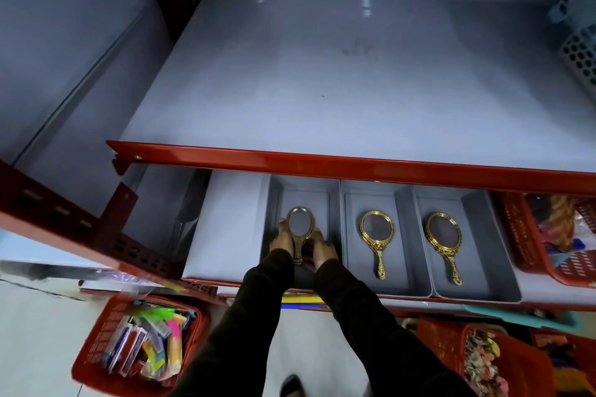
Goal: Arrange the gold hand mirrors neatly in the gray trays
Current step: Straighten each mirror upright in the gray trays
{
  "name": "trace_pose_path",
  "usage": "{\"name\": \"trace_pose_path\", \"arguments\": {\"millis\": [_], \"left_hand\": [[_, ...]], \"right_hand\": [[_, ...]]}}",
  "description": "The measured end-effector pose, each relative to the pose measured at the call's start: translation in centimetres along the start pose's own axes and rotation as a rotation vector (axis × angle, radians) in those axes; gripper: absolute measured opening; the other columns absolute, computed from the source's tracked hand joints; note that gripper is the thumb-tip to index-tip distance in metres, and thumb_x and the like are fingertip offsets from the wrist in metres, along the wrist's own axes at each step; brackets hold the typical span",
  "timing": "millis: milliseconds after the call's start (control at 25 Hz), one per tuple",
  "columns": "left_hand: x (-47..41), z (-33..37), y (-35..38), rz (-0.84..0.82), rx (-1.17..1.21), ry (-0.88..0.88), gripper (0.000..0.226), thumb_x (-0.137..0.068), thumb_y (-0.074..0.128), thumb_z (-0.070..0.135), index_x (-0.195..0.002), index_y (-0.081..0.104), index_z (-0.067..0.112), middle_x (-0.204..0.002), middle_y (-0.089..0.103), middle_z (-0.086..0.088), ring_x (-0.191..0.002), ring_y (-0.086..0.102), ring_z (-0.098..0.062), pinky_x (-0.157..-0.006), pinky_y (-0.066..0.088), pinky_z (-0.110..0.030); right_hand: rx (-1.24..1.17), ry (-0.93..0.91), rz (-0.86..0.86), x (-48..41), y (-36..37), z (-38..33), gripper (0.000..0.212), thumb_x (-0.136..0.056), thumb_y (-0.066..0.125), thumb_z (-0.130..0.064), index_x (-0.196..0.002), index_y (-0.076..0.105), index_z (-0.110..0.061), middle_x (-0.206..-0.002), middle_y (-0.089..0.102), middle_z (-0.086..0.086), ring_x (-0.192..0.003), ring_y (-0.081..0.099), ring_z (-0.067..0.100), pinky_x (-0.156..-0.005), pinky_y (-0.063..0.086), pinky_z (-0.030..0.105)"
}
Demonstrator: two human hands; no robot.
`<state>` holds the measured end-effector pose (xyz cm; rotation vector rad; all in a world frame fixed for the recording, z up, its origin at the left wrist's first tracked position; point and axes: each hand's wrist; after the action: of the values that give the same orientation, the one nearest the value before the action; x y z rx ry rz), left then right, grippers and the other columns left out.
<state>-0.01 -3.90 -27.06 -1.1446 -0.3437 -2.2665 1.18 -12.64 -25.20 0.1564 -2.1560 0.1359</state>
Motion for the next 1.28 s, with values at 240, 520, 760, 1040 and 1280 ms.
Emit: {"name": "trace_pose_path", "arguments": {"millis": [240,520,760,1040,1280], "left_hand": [[-3.6,-1.9,0.0,0.075,-0.005,0.028,0.094,-0.079,0.031,0.079,-0.141,0.049,0.01,-0.143,0.052,-0.02,-0.131,0.051,-0.039,-0.111,0.043,-0.049],[-6.3,-1.7,0.2,0.078,-0.044,-0.001,0.118,-0.044,0.029,0.087,-0.138,0.053,0.02,-0.133,0.06,-0.024,-0.121,0.058,-0.04,-0.11,0.043,-0.051],[-3.1,-0.2,0.0,0.039,0.049,0.0,0.091,-0.075,0.031,0.07,-0.143,0.047,0.013,-0.139,0.055,-0.021,-0.128,0.052,-0.037,-0.113,0.039,-0.049],[4.9,2.2,-1.3,-0.018,0.09,0.083,0.062,-0.1,0.027,0.05,-0.143,0.045,0.009,-0.128,0.058,-0.008,-0.107,0.055,-0.027,-0.093,0.046,-0.035],[15.0,3.3,-2.3,-0.154,0.033,0.247,0.024,-0.101,0.04,0.025,-0.113,0.058,0.015,-0.093,0.059,0.001,-0.073,0.047,-0.013,-0.065,0.037,-0.024]], "right_hand": [[0.103,-0.081,0.138,1.3,-0.5,-0.8,0.05,-0.099,0.033,-0.05,-0.088,0.056,-0.008,-0.095,0.063,0.016,-0.107,0.064,0.034,-0.099,0.049,0.039],[0.077,-0.161,0.097,-0.5,-0.4,-1.3,0.046,-0.098,0.035,-0.05,-0.091,0.056,-0.009,-0.096,0.06,0.015,-0.108,0.062,0.035,-0.102,0.049,0.049],[0.04,-0.158,0.058,-0.7,-1.1,-1.1,0.045,-0.095,0.039,-0.053,-0.089,0.06,-0.014,-0.113,0.066,0.019,-0.108,0.062,0.033,-0.102,0.048,0.05],[-0.038,-0.241,0.009,3.4,-3.2,-1.3,0.035,-0.095,0.047,-0.047,-0.08,0.057,-0.018,-0.075,0.057,0.005,-0.072,0.06,0.024,-0.075,0.053,0.035],[0.169,-0.599,0.005,12.4,-6.8,-2.0,0.037,-0.097,0.045,-0.042,-0.085,0.071,-0.019,-0.098,0.071,0.007,-0.079,0.063,0.018,-0.083,0.053,0.038]]}}
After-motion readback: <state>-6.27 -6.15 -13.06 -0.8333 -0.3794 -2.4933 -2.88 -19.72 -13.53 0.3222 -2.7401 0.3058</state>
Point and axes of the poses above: each hand's wrist, its own x-axis away from the middle knuckle, its own y-axis out of the palm, z = x × y
